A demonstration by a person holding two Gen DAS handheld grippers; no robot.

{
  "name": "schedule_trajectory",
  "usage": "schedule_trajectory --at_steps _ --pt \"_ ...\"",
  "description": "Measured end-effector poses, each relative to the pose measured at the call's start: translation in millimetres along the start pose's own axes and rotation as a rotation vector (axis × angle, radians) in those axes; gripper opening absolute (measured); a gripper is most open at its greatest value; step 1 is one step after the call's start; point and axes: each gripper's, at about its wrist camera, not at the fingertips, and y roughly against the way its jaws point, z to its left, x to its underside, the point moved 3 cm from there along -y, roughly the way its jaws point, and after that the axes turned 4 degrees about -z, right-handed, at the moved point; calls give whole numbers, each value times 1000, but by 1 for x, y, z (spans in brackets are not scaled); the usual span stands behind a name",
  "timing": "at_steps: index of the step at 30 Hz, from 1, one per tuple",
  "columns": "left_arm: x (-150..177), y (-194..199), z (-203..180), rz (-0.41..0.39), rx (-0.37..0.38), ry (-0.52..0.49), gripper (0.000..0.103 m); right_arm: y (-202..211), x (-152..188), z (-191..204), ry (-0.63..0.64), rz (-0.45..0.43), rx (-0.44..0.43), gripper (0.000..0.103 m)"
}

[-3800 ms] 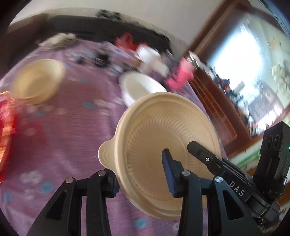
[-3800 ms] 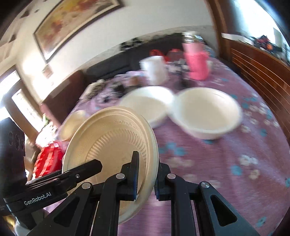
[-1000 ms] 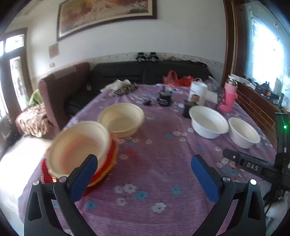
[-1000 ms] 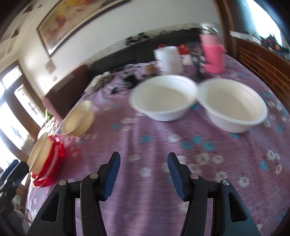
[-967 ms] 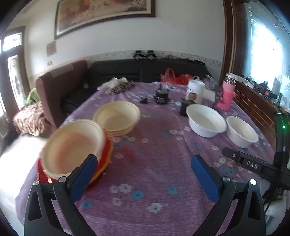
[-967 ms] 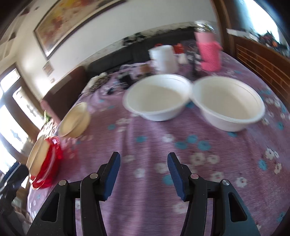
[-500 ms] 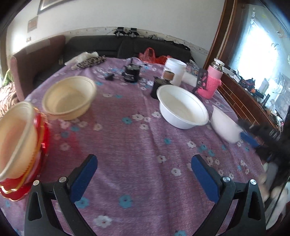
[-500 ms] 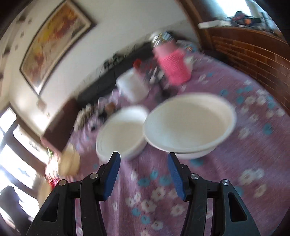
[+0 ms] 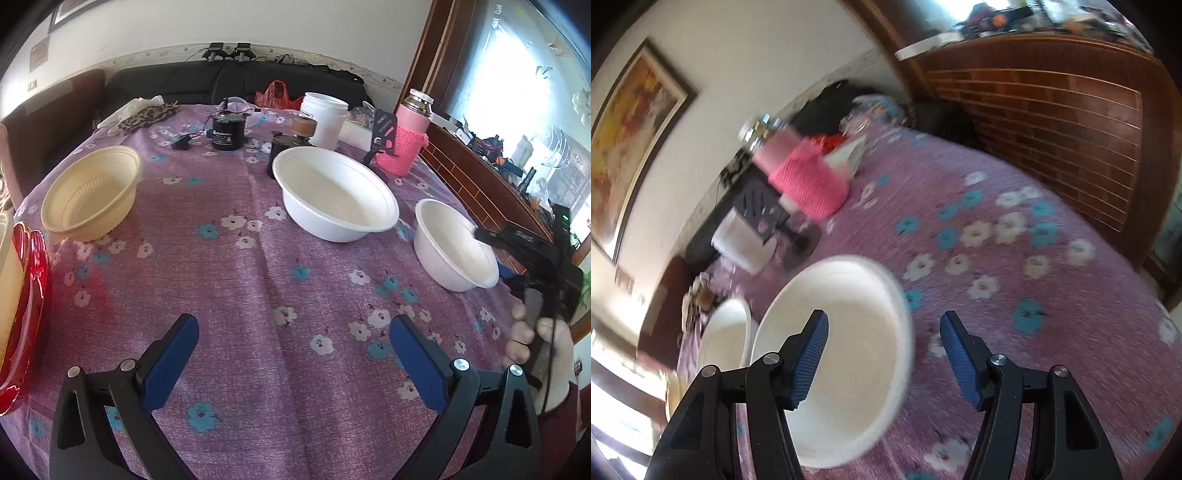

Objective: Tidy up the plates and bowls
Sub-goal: 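Move the right tool to the white paper bowl beside the pink bottle, then grasp the white bowl rim with the right tool while the left tool grasps it too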

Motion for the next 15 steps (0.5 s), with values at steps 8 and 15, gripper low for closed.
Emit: schedule_trajectory --at_steps 8,15 --pt "-1 2 -5 29 52 30 103 0 29 12 100 125 -26 10" --pt "-16 -22 -21 48 115 56 102 17 63 32 137 251 -155 8"
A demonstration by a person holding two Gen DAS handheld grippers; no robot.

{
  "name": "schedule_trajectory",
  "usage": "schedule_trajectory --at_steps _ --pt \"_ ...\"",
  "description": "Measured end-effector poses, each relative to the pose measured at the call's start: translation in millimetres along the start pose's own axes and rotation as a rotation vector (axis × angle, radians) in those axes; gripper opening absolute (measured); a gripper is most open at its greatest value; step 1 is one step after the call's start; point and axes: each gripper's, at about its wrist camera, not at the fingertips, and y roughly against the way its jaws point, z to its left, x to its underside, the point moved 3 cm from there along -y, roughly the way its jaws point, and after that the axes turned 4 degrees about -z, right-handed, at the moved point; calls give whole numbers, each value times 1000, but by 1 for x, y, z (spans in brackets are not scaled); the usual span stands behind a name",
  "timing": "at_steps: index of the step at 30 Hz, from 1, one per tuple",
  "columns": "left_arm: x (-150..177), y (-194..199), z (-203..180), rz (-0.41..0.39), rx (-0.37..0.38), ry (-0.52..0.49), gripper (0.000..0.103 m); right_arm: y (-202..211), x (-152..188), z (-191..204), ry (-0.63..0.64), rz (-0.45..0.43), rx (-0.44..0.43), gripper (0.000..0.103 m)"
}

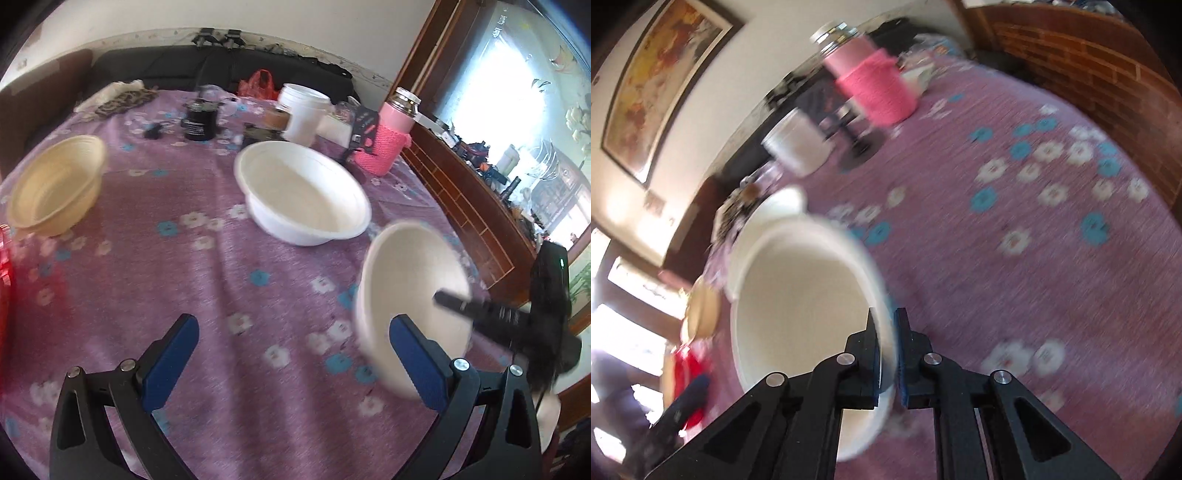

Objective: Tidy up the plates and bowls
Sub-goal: 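Grasp the white bowl rim with the right tool while the left tool grasps it too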

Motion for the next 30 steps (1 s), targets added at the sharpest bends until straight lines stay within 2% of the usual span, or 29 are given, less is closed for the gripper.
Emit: schedule_trajectory --at_steps 4,5,6,7,8,9,14,19,25,30 --pt "-6 -35 -13 80 4 -16 102 -6 12 8 11 23 -1 8" --pt "-4 -42 -15 109 21 -9 92 -7 14 7 6 30 -2 8" --pt "-1 -46 -17 135 39 -5 63 -9 15 8 3 36 -4 8" --pt "4 -50 -19 169 56 -8 44 -8 17 8 1 40 -9 8" --pt "11 -55 -22 213 71 -17 15 -8 21 10 0 45 -17 8" --pt "16 -57 -23 238 81 -21 10 -7 22 12 0 45 -22 8" --pt "23 -23 -22 151 29 -56 10 8 28 36 42 21 -47 8" --pt "19 30 2 47 6 -6 10 24 36 86 123 -7 -101 8" --pt "14 97 55 -85 -56 93 10 27 57 167 259 -19 -159 8" --pt "13 154 116 -170 -138 182 10 16 82 249 369 3 -219 9"
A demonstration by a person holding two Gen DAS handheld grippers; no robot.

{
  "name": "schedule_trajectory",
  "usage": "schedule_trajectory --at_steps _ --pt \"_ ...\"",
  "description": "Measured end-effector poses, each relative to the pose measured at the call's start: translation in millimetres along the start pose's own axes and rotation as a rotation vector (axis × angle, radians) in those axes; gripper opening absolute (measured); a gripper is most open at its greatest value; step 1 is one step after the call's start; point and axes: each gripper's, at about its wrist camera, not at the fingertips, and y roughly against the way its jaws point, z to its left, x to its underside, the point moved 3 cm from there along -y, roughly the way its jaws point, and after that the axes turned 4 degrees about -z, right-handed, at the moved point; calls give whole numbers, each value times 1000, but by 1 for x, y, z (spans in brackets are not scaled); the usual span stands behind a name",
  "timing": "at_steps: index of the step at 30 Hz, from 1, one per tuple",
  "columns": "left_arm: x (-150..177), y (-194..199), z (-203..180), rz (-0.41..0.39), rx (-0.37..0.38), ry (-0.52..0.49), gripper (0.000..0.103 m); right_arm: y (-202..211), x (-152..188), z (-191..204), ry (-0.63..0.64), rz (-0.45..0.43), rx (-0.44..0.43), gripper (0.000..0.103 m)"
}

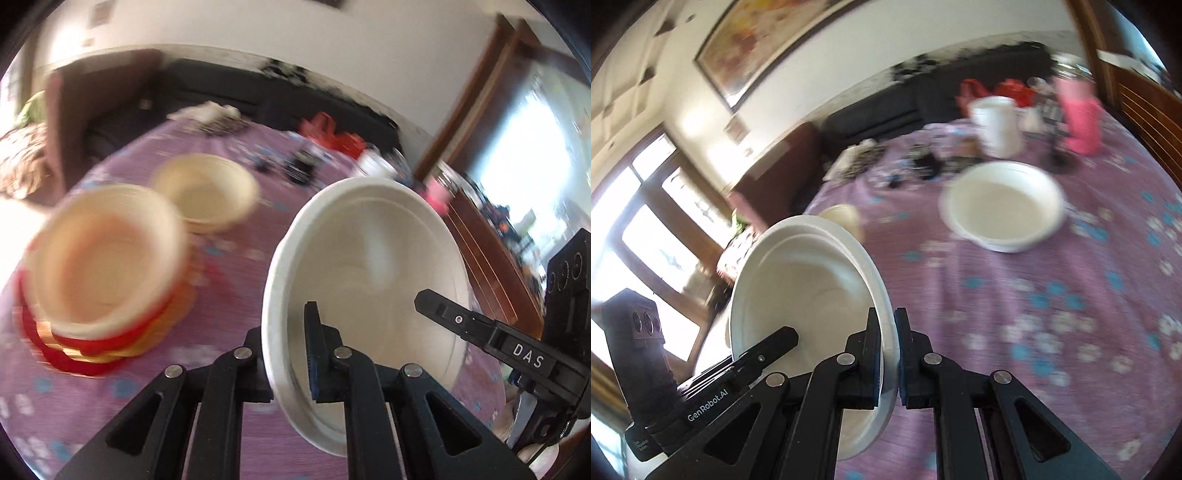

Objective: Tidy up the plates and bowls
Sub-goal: 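Grasp the white bowl rim with the right tool while the left tool grasps it too, then lower the white bowl onto the beige bowl and open both tools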

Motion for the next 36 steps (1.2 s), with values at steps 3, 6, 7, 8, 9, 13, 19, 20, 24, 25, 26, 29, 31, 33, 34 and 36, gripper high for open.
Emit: schedule_trajectory --at_steps 3,6,7,8,9,13,19,20,24,25,26,29,31,33,34,36 --pt "-13 19 39 -38 -66 34 11 -22 -3 43 56 16 -29 9" --pt "-26 30 72 -43 -132 51 13 -49 -5 83 109 37 -44 9" --pt "-30 32 82 -44 -159 49 14 -60 -5 96 124 48 -47 9" --pt "-35 33 92 -47 -185 46 15 -67 -5 104 133 57 -48 9" --pt "-40 33 100 -49 -208 42 15 -77 -4 114 144 67 -45 9" --pt "-52 21 129 -20 -261 56 15 -107 1 135 161 102 -19 10" --pt "-51 9 152 2 -269 77 16 -132 3 142 174 135 13 10" --pt "-50 8 155 3 -270 80 16 -135 3 142 173 138 15 10" --pt "-51 7 162 -11 -276 91 16 -144 3 145 173 137 21 11" --pt "-52 6 163 -12 -275 93 18 -146 2 145 174 133 22 11" --pt "-53 6 165 -11 -268 101 20 -148 1 145 175 126 23 11" --pt "-53 8 166 -13 -257 112 25 -152 0 147 182 109 23 11" --pt "-54 10 165 -22 -235 116 34 -152 -1 149 194 91 25 12" --pt "-55 13 164 -36 -220 121 49 -151 -2 151 204 75 30 15" --pt "-56 16 163 -49 -213 122 53 -150 -2 152 210 69 35 19" --pt "-58 21 161 -73 -217 120 66 -150 -2 153 222 58 44 28"
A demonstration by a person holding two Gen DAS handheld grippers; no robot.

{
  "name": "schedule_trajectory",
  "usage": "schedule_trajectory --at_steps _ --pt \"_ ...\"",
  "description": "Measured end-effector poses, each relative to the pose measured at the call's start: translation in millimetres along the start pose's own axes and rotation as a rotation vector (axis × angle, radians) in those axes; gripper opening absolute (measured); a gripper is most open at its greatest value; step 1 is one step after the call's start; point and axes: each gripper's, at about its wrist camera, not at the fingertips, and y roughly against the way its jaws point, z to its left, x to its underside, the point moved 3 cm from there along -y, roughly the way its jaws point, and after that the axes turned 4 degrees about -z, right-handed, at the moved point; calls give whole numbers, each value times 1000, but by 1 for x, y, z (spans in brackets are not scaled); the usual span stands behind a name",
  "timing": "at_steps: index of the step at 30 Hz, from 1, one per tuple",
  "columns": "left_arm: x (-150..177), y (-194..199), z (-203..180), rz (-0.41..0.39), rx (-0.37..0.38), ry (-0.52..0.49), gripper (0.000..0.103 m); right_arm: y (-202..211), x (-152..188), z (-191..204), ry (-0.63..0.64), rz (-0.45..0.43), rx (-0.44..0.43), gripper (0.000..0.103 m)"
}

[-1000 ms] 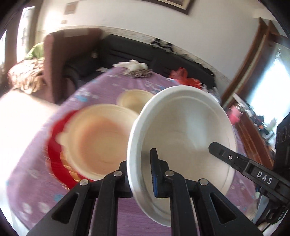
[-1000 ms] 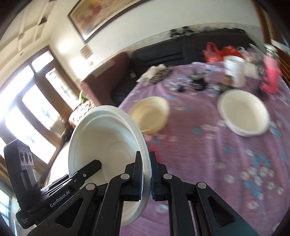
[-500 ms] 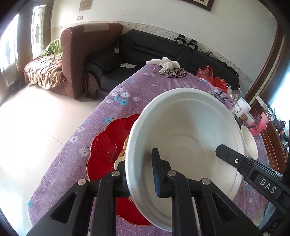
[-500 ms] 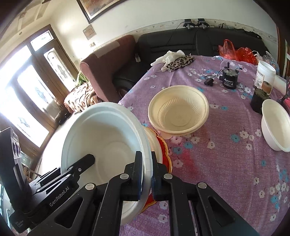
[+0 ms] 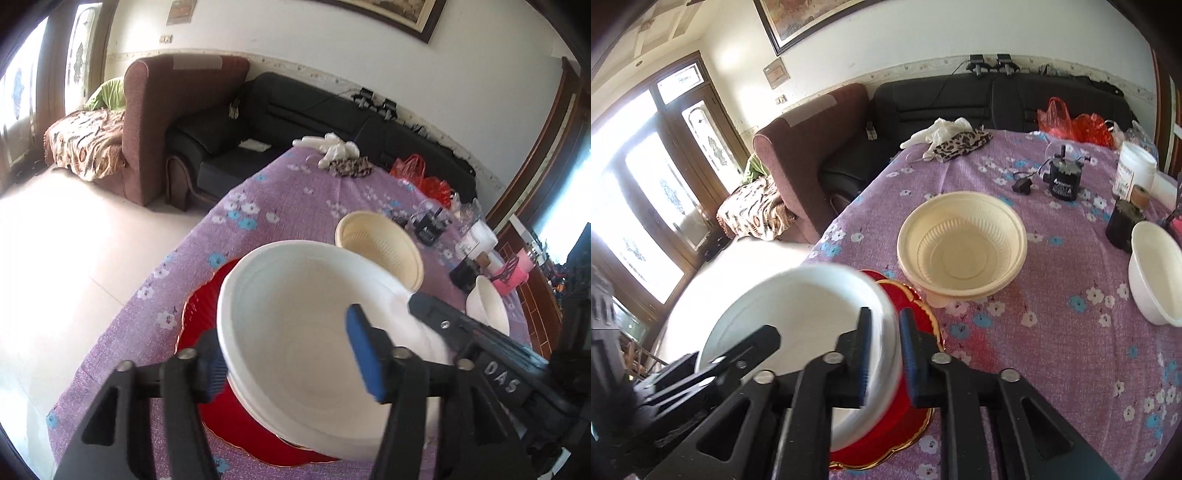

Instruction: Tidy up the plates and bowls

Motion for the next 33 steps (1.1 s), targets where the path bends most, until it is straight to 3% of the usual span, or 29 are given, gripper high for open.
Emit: schedule_trajectory --at_steps 2,9,12,19,26,31,33 --pt "-3 7 0 -29 1 5 73 2 0 0 5 -11 5 34" --pt "-11 38 12 -94 38 71 76 25 -4 -7 -5 -77 0 35" --pt "-13 58 14 -144 35 89 80 38 -3 -12 -6 -97 4 41" --pt "-10 112 -3 -240 36 24 81 89 -1 -42 -21 -151 39 42" --pt "-24 184 -41 -308 46 -118 81 201 -28 -68 -34 -281 63 41" --pt "-64 238 -62 -349 8 -186 82 314 -74 -64 4 -422 106 42" --pt "-90 262 -74 -389 -42 -217 83 358 -96 -60 18 -464 140 49"
